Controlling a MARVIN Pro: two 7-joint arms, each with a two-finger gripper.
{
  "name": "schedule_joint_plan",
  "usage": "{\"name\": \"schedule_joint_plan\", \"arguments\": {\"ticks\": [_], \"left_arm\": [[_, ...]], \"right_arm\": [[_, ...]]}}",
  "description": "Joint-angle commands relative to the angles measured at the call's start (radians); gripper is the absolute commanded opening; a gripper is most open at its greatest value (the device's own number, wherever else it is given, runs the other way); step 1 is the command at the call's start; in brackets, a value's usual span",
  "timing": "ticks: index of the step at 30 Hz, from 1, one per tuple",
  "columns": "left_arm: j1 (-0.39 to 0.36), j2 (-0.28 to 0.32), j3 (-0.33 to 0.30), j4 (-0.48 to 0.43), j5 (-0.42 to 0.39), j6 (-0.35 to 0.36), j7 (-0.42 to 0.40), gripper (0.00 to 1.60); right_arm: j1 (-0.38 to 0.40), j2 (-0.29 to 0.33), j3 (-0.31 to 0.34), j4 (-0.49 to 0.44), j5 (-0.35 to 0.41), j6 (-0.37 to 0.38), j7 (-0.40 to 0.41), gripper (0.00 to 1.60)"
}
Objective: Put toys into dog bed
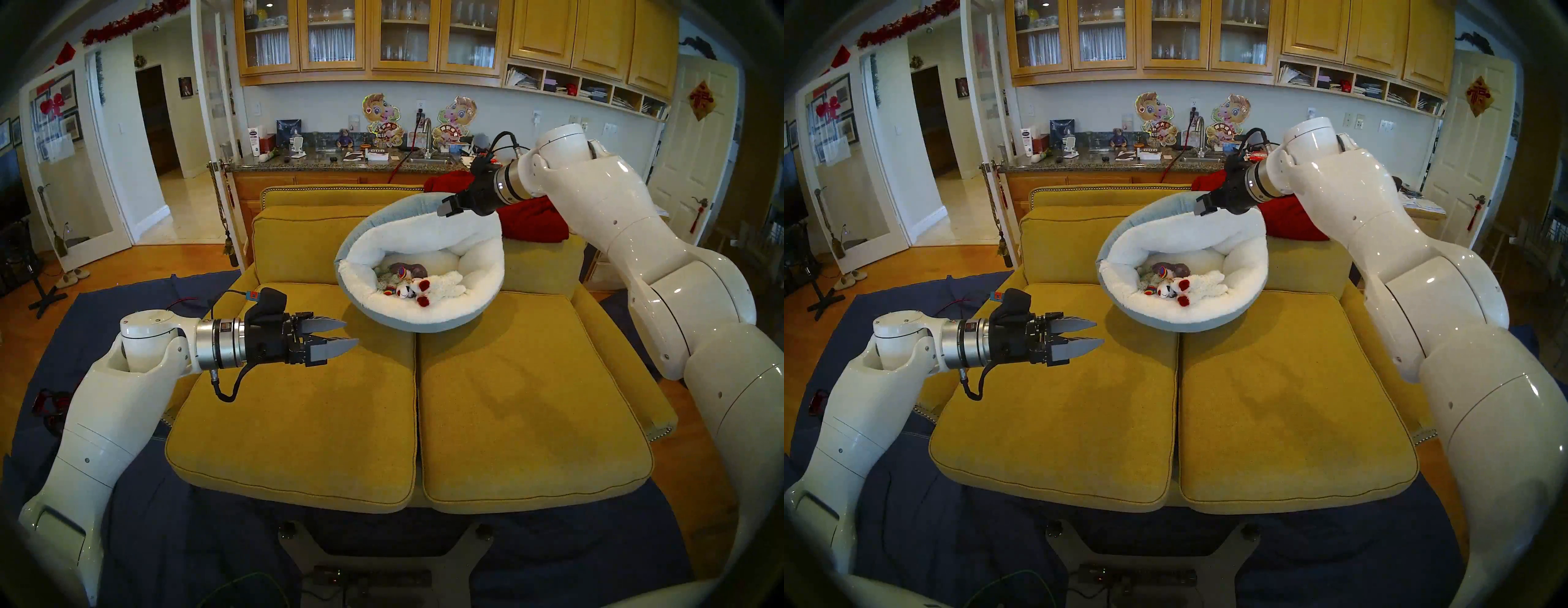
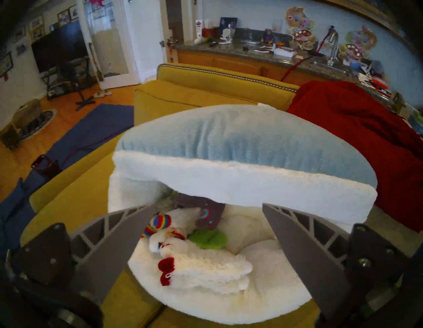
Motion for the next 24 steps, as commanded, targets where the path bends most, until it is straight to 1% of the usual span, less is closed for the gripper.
{"name": "schedule_joint_plan", "arguments": {"ticks": [1, 4, 12, 24], "left_arm": [[-0.023, 0.002, -0.016, -0.013, -0.008, -0.004, -0.003, 1.60], [-0.023, 0.001, -0.016, -0.012, -0.007, -0.004, -0.003, 1.60], [-0.020, -0.001, -0.015, -0.011, -0.005, -0.004, -0.002, 1.60], [-0.018, -0.003, -0.014, -0.010, -0.002, -0.004, -0.002, 1.60]], "right_arm": [[-0.019, 0.080, 0.005, -0.091, 0.020, 0.027, 0.083, 1.60], [-0.031, 0.095, 0.004, -0.102, 0.023, 0.035, 0.099, 1.60], [-0.072, 0.161, 0.007, -0.164, 0.034, 0.059, 0.159, 1.60], [-0.154, 0.263, 0.012, -0.256, 0.056, 0.095, 0.230, 1.60]]}}
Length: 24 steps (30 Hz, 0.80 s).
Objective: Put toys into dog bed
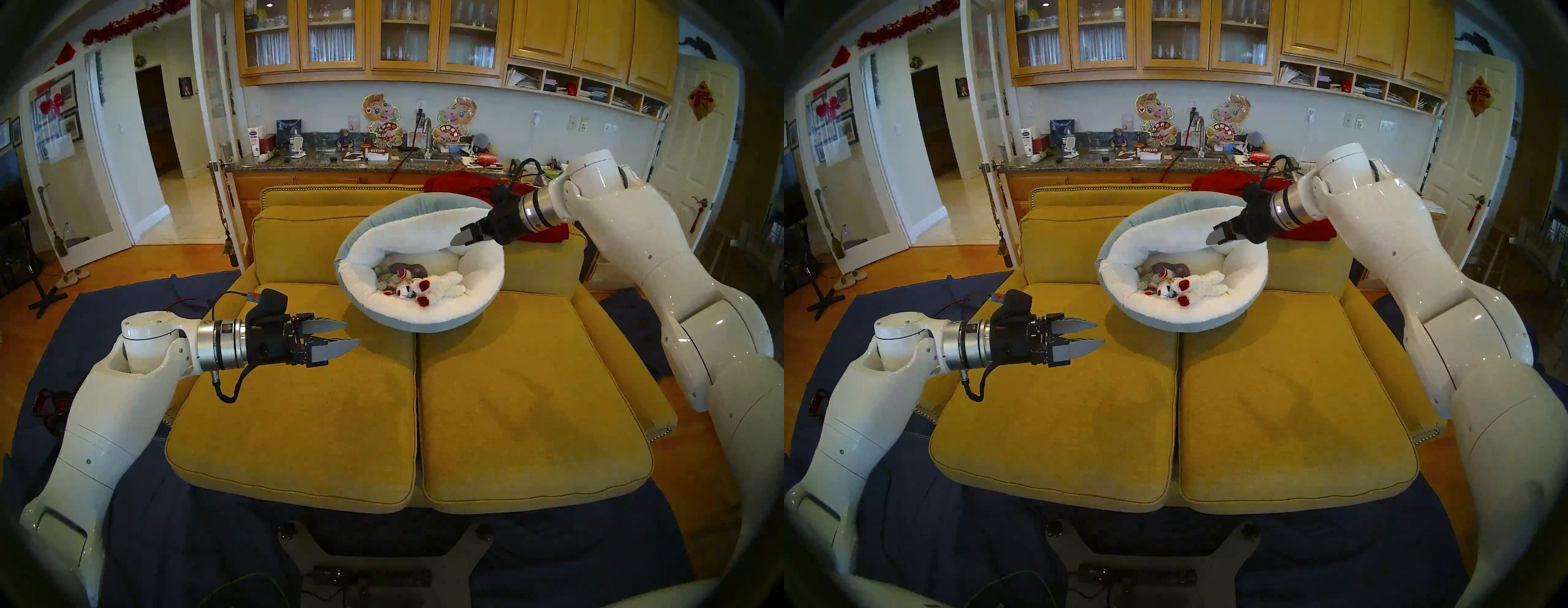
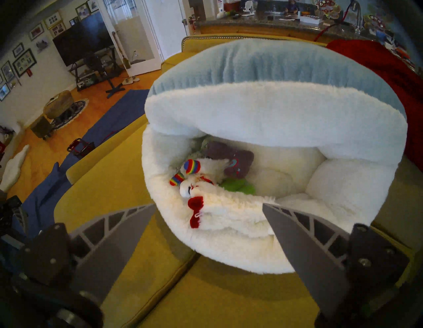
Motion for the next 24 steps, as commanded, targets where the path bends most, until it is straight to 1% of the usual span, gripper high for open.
{"name": "schedule_joint_plan", "arguments": {"ticks": [1, 6, 13, 15, 17, 18, 19, 21, 22, 23, 24], "left_arm": [[-0.021, 0.003, -0.015, -0.012, -0.006, -0.004, -0.003, 1.60], [-0.021, 0.002, -0.015, -0.012, -0.005, -0.004, -0.003, 1.60], [-0.022, 0.002, -0.016, -0.013, -0.004, -0.004, -0.003, 1.60], [-0.022, 0.002, -0.016, -0.013, -0.004, -0.004, -0.003, 1.60], [-0.023, 0.002, -0.016, -0.013, -0.004, -0.004, -0.003, 1.60], [-0.023, 0.002, -0.016, -0.013, -0.004, -0.004, -0.003, 1.60], [-0.023, 0.002, -0.017, -0.013, -0.004, -0.004, -0.003, 1.60], [-0.024, 0.002, -0.017, -0.014, -0.004, -0.004, -0.003, 1.60], [-0.024, 0.002, -0.017, -0.014, -0.004, -0.004, -0.003, 1.60], [-0.024, 0.002, -0.017, -0.014, -0.004, -0.004, -0.003, 1.60], [-0.024, 0.002, -0.018, -0.014, -0.004, -0.004, -0.004, 1.60]], "right_arm": [[-0.024, 0.083, 0.018, -0.075, 0.019, 0.008, 0.043, 1.60], [-0.066, 0.118, 0.018, -0.122, 0.033, 0.019, 0.045, 1.60], [-0.129, 0.143, 0.008, -0.209, 0.051, 0.024, 0.032, 1.60], [-0.143, 0.150, 0.009, -0.227, 0.057, 0.023, 0.029, 1.60], [-0.156, 0.160, 0.012, -0.271, 0.065, 0.020, 0.025, 1.60], [-0.158, 0.160, 0.015, -0.273, 0.068, 0.017, 0.024, 1.60], [-0.167, 0.168, 0.017, -0.305, 0.072, 0.015, 0.022, 1.60], [-0.173, 0.172, 0.021, -0.311, 0.078, 0.009, 0.020, 1.60], [-0.182, 0.182, 0.023, -0.346, 0.081, 0.006, 0.018, 1.60], [-0.184, 0.182, 0.025, -0.329, 0.084, 0.002, 0.018, 1.60], [-0.193, 0.194, 0.028, -0.360, 0.086, -0.001, 0.016, 1.60]]}}
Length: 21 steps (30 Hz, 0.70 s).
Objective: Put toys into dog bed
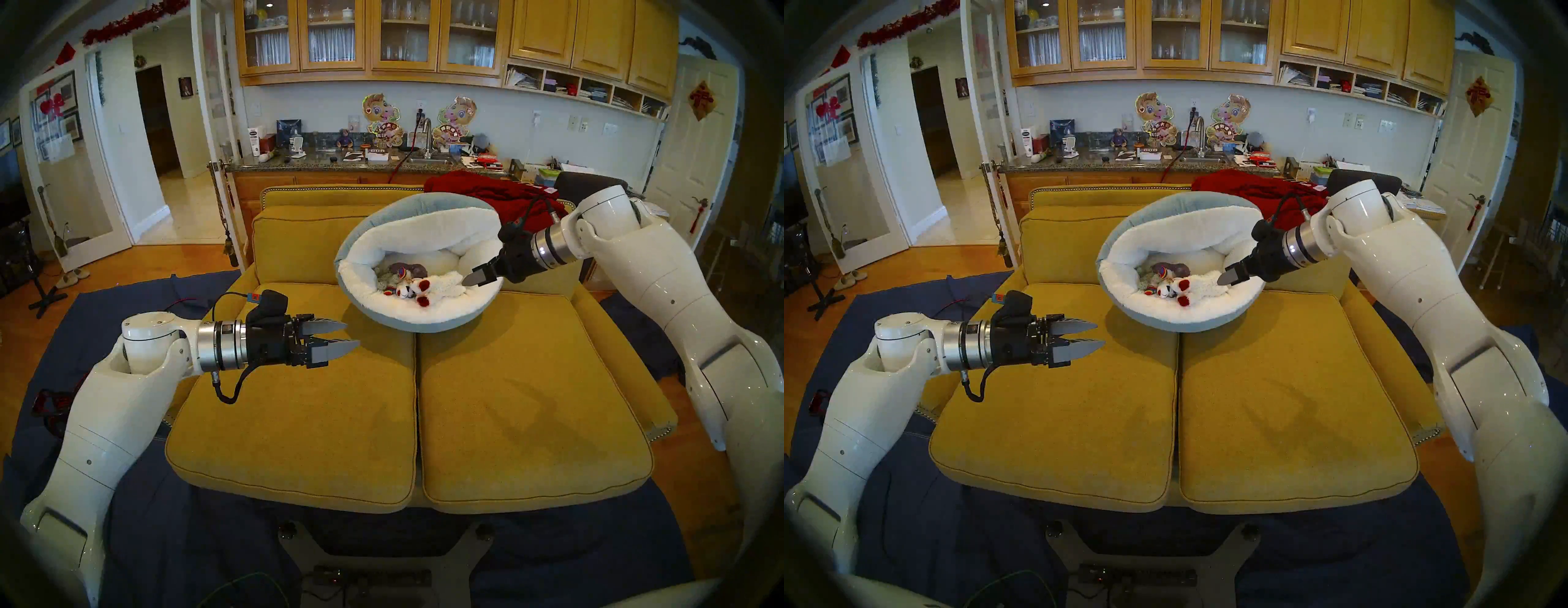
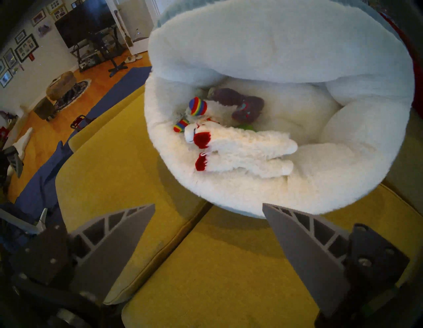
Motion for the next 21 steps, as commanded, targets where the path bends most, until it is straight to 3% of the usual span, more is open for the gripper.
{"name": "schedule_joint_plan", "arguments": {"ticks": [1, 9, 21], "left_arm": [[-0.026, 0.003, -0.018, -0.015, -0.009, -0.004, -0.004, 1.60], [-0.028, 0.003, -0.020, -0.016, -0.010, -0.004, -0.005, 1.60], [-0.031, 0.002, -0.025, -0.018, -0.012, -0.004, -0.008, 1.60]], "right_arm": [[-0.015, 0.058, 0.036, -0.128, 0.029, -0.028, 0.033, 1.60], [-0.077, 0.121, 0.059, -0.231, 0.042, -0.053, 0.023, 1.60], [-0.204, 0.207, 0.099, -0.406, 0.036, -0.086, -0.077, 1.60]]}}
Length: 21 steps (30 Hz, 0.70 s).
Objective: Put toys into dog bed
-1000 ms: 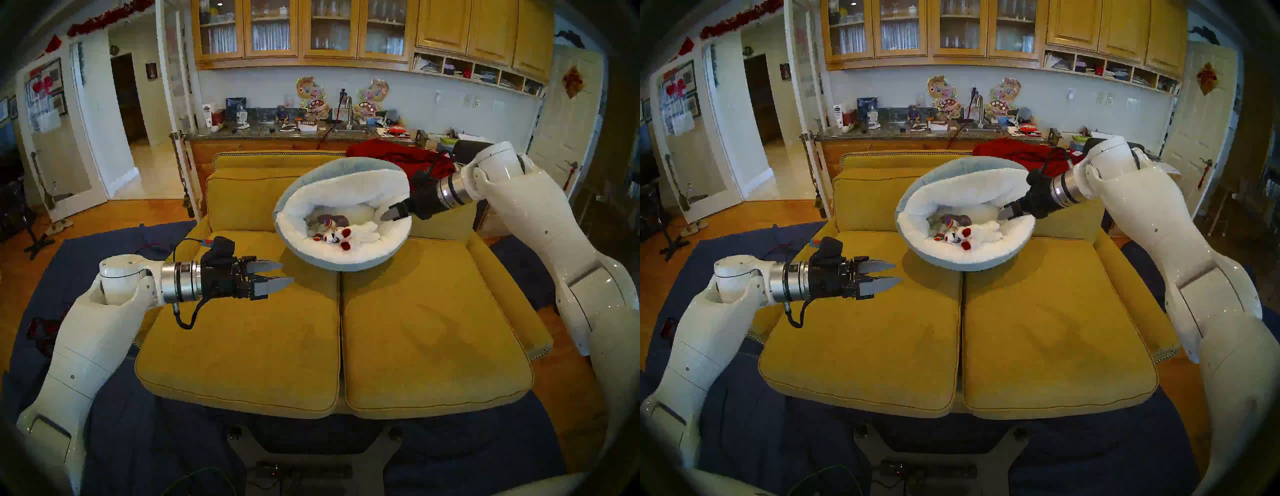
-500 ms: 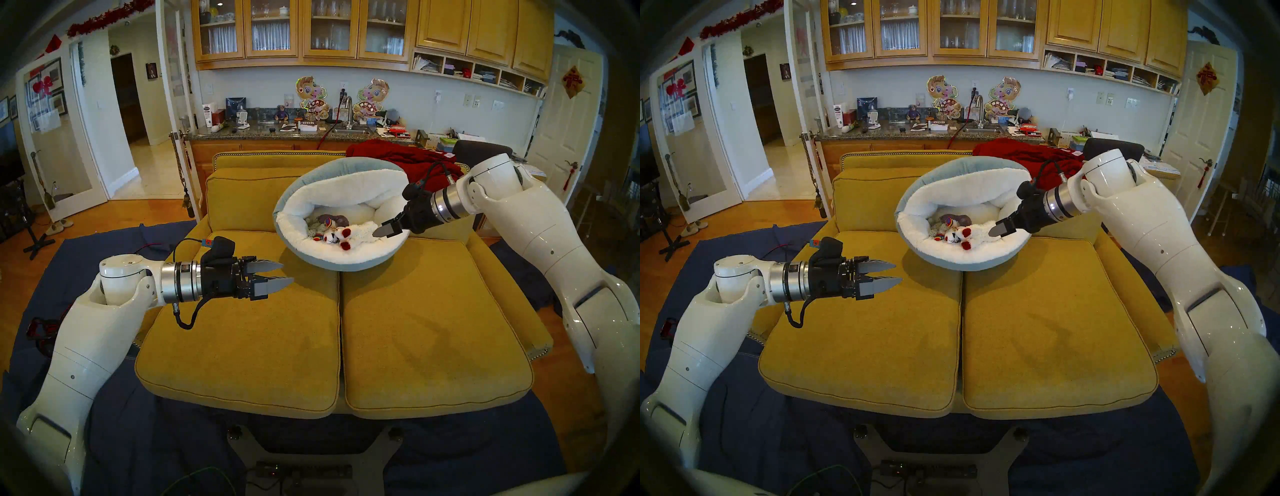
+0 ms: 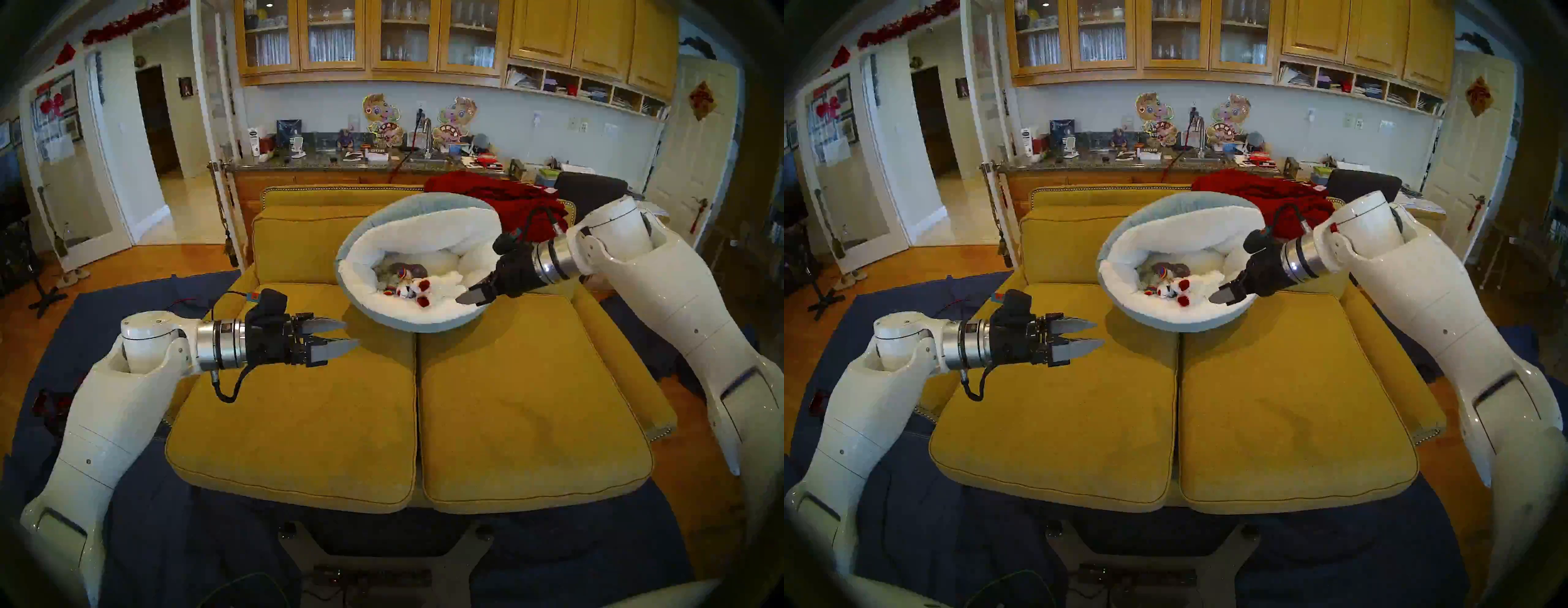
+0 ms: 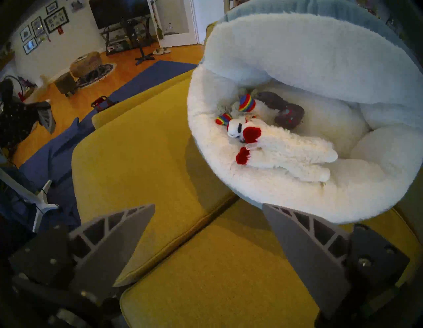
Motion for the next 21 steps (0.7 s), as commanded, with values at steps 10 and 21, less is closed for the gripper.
{"name": "schedule_joint_plan", "arguments": {"ticks": [10, 21], "left_arm": [[-0.031, 0.001, -0.023, -0.018, -0.015, -0.003, -0.009, 1.60], [-0.033, 0.000, -0.027, -0.018, -0.018, -0.001, -0.014, 1.60]], "right_arm": [[-0.155, 0.083, 0.107, -0.219, 0.003, -0.065, -0.216, 1.60], [-0.283, 0.038, 0.206, -0.248, 0.026, -0.115, -0.410, 1.60]]}}
